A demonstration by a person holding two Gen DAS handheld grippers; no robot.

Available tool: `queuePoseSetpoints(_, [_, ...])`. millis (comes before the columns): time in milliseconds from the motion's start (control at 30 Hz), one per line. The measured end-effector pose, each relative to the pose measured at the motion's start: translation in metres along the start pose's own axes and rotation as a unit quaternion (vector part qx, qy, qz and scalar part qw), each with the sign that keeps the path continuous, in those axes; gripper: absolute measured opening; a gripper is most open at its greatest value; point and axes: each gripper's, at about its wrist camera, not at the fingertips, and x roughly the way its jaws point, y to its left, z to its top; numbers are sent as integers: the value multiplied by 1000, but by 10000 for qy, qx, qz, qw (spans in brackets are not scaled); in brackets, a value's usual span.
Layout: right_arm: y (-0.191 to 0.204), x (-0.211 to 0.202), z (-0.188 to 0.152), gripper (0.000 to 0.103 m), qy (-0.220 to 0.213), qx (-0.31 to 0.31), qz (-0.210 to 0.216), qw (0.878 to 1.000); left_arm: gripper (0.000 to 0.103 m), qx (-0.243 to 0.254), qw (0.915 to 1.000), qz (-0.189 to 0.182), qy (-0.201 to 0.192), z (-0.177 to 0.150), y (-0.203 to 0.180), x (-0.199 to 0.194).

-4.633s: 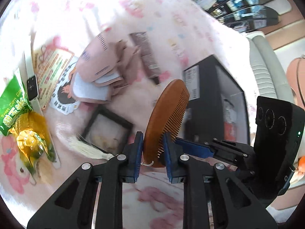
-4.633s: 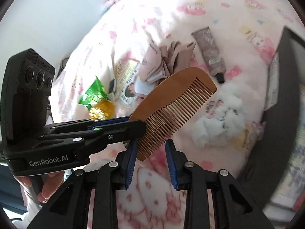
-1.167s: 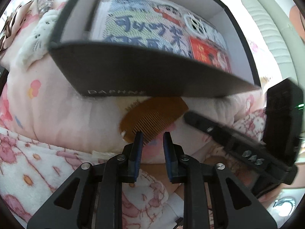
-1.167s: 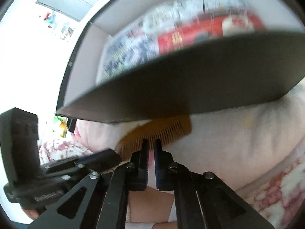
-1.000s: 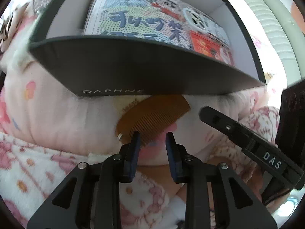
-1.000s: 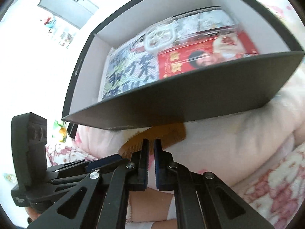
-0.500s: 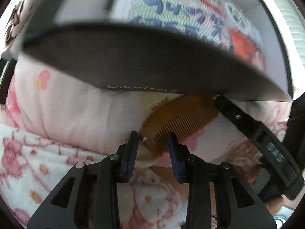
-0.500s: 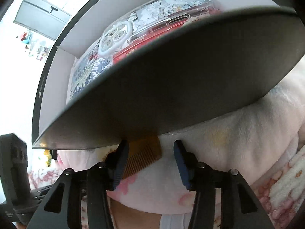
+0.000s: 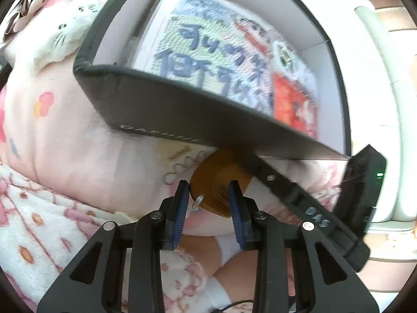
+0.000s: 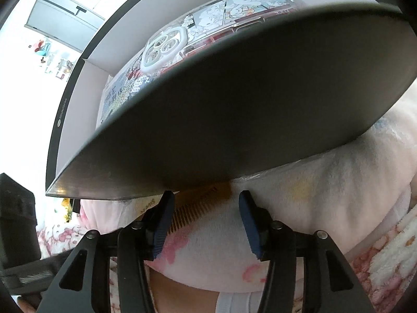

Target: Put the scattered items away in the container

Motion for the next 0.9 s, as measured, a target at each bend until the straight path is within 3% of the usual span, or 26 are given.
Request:
queuePoseSetpoints(200, [3,0,6,47,58,-5,79,10000,27,-440,9979,-473,8,6,7,15])
queuePoseSetpoints(233, [3,0,7,47,71,4,99,9999,27,-434,9982,-417,9,7,5,18])
queuePoseSetpoints(300, [4,0,9,47,95,29,147,9998,16,-256,9994,-252,6,7,-2,21])
queuePoseSetpoints(367, [3,-1,11,47,121,79,206,9997,15,-70,9996,-237,97,7,-9,21])
queuePoseSetpoints(533, [0,-6,15,47,235,302,373,9986,15,103,9988,145,456,4,-10,30])
queuePoseSetpoints(733, [11,-17,4,47,290,79,445,9986,22,89,9983,341,461,8,-13,26])
queuePoseSetpoints(900, [26,-17,2,47,479,-90,539,9974,22,57,9990,444,69,11,-10,-4])
